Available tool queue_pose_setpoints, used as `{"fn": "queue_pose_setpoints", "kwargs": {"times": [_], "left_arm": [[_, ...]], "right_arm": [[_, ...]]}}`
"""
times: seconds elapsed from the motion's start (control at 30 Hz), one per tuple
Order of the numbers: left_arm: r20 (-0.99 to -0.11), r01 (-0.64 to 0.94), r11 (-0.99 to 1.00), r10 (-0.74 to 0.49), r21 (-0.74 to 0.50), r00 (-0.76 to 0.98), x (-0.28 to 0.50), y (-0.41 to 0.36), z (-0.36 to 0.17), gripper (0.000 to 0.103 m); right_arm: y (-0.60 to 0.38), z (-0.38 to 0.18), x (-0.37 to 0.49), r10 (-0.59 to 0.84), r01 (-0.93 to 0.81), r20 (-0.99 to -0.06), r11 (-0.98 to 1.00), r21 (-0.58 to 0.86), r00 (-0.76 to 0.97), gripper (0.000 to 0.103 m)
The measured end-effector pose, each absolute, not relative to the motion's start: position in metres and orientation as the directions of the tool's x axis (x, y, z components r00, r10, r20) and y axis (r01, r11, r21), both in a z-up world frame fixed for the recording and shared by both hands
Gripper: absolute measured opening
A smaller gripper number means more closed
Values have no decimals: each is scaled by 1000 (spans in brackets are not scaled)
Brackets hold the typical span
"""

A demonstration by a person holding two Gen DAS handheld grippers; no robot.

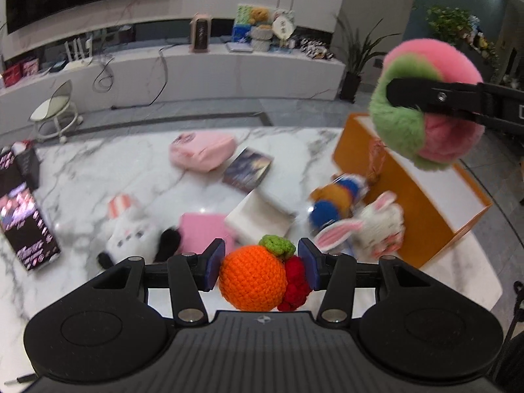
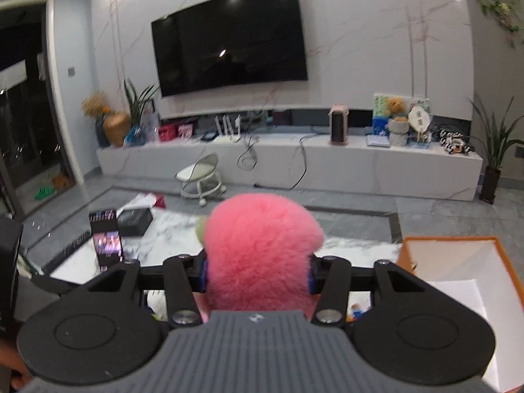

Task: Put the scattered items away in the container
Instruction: 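Carry the crocheted orange and pink pom-pom with both tools over the orange box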

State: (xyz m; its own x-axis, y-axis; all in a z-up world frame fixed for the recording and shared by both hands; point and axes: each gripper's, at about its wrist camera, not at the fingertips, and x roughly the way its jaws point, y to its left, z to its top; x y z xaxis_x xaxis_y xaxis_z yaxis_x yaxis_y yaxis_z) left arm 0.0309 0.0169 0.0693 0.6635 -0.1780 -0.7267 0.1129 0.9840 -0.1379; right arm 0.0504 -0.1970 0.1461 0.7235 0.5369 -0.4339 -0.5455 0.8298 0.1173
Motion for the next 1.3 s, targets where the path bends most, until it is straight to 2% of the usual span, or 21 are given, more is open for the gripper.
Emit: {"fn": "queue_pose_setpoints", "kwargs": {"times": [0.2,0.4,0.77,1.07,1.3], "left_arm": [[-704,152,979,-202,-133,681,55,-21,93,57],[-690,175,976,-217,-132,691,79,-54,108,57],[-667,246,955,-291,-163,686,122,-112,120,57],[-675,313,934,-345,-175,652,147,-157,113,57],[-694,342,922,-367,-183,620,160,-181,96,57]], "right_arm": [[-229,167,60,512,-510,-385,852,115,768,52],[-267,166,75,485,-467,-369,873,141,793,52],[-323,152,101,351,-332,-409,936,119,842,52],[-377,138,127,204,-169,-483,979,116,852,52],[-387,119,138,184,-163,-536,983,87,824,53]]}}
